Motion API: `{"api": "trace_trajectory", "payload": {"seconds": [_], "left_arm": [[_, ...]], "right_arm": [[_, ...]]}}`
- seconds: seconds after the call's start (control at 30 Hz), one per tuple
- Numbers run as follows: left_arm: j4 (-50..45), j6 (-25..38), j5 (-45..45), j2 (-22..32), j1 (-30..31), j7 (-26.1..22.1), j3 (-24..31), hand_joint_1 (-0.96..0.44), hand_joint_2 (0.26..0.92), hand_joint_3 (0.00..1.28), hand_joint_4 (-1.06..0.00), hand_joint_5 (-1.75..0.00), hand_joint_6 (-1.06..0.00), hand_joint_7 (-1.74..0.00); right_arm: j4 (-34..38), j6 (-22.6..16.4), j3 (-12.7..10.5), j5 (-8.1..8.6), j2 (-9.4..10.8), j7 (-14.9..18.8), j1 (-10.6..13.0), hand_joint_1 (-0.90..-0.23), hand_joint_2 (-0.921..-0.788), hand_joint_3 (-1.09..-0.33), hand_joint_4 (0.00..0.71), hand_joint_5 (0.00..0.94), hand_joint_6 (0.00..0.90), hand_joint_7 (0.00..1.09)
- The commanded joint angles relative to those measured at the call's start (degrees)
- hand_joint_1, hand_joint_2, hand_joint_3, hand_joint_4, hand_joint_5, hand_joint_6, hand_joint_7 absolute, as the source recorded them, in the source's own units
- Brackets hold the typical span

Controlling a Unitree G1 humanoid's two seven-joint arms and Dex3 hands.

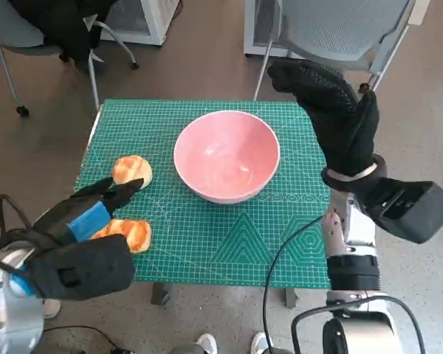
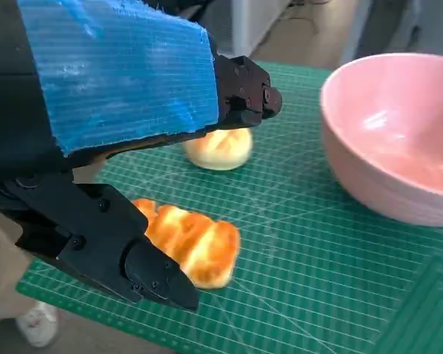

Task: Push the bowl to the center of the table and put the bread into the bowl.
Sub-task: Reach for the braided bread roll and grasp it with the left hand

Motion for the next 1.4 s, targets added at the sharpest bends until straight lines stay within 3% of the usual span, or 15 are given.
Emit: {"api": "trace_trajectory", "payload": {"seconds": [0.03,1.4], "left_arm": [[1.70,-0.22,2.22,-0.60,-1.36,0.14,-1.39,-0.13,0.663,0.01,-0.09,-0.01,-0.23,-0.01],[18.73,0.29,14.55,-5.09,-5.61,-4.28,-12.00,-0.26,0.683,0.00,-0.11,0.00,-0.26,0.00]], "right_arm": [[-0.12,1.22,-0.19,0.47,-0.41,0.60,1.40,-0.725,-0.921,-0.825,0.047,0.001,0.031,0.18],[-2.11,2.86,-0.03,0.54,-0.11,0.38,2.03,-0.727,-0.921,-0.820,0.044,0.000,0.010,0.22]]}}
